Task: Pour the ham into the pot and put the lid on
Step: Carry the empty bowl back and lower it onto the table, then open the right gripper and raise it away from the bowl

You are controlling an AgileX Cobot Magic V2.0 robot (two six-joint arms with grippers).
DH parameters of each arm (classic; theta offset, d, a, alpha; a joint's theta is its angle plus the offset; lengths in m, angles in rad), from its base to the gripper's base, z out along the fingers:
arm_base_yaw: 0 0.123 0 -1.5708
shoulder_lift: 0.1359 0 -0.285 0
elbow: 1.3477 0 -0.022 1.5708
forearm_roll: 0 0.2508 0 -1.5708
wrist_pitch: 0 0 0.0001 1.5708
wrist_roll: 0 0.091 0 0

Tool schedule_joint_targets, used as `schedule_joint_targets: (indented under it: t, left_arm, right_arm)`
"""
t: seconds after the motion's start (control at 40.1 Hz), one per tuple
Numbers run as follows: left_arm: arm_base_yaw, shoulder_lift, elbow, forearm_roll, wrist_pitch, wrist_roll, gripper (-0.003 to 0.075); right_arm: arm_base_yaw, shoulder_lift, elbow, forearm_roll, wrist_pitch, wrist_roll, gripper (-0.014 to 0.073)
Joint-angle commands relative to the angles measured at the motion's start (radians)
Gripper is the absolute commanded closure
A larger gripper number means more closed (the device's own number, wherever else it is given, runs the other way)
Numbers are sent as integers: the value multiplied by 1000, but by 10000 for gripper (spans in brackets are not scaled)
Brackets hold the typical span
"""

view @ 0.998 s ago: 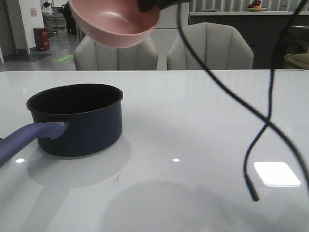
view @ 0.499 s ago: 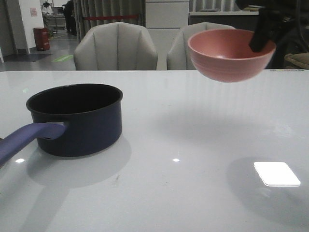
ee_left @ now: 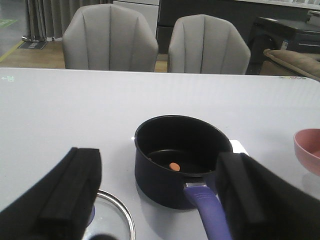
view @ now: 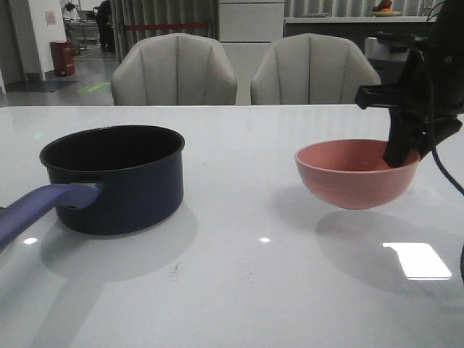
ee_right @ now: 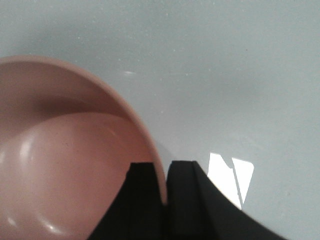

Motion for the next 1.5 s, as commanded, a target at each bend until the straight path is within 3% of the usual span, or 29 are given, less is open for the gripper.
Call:
schedule_joint_targets:
  t: [0.0,0.3,0.699,1.148,1.473]
  left_arm:
    - [-9,10,-28,2,-79,-4,211]
    - [-9,10,-28,2,-79,-4,211]
    - [-9,10,-28,2,-79,-4,211]
    - [-9,10,-28,2,-79,-4,211]
    - [-9,10,-21,2,-77,-4,211]
  right_arm:
    - [-7,-36,-38,7,-32,-1,430]
    - [-7,-29,-38,-17,-46,-2,182]
    - [-6,-323,24,-29,-49,-89,181]
    - [-2,-955,520,22,-506,-98,181]
    - [94,-1313,898,24,-794,-98,181]
